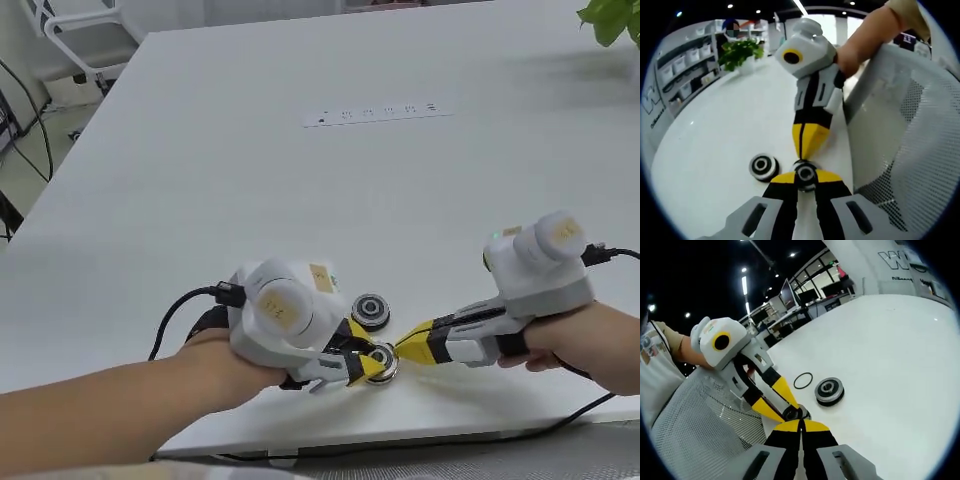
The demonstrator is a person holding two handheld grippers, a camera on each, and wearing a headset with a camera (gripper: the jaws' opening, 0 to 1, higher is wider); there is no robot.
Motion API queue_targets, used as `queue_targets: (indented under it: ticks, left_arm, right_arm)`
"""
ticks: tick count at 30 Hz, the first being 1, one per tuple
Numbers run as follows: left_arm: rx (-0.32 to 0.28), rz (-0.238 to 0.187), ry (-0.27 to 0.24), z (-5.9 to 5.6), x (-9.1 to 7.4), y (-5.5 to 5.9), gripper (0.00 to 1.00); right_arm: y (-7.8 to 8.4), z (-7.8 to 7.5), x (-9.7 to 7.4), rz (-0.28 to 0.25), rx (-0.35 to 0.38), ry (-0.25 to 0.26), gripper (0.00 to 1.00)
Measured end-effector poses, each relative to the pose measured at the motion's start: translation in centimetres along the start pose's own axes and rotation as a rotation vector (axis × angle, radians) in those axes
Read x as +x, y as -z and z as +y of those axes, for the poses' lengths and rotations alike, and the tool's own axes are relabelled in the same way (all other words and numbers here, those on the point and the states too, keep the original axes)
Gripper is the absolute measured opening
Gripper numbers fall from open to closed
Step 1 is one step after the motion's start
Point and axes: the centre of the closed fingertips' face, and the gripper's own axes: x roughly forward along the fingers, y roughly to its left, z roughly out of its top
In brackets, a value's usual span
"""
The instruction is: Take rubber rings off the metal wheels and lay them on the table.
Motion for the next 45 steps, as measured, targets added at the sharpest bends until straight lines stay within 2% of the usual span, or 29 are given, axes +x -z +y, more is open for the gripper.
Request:
queue_targets:
  ticks: [25, 30, 36, 40, 45]
  left_arm:
    - [-0.008, -0.004, 0.003, 0.1, 0.0, 0.0, 0.12]
    - [-0.006, -0.008, 0.001, 0.1, 0.0, 0.0, 0.12]
    - [-0.009, -0.010, -0.001, 0.0, 0.0, 0.0, 0.12]
    - [-0.008, -0.011, 0.000, 0.0, 0.0, 0.0, 0.12]
    - [-0.007, -0.011, -0.001, 0.0, 0.0, -0.1, 0.12]
  right_arm:
    - [-0.2, 0.6, 0.8, 0.014, -0.049, -0.042, 0.00]
    - [-0.5, 1.3, 1.0, 0.012, -0.071, -0.062, 0.00]
    - [-0.6, 1.0, 0.4, -0.021, 0.004, -0.071, 0.00]
    - [-0.9, 1.4, 0.5, -0.034, 0.042, -0.083, 0.00]
    - [-1.9, 1.4, 0.4, -0.085, 0.104, -0.096, 0.00]
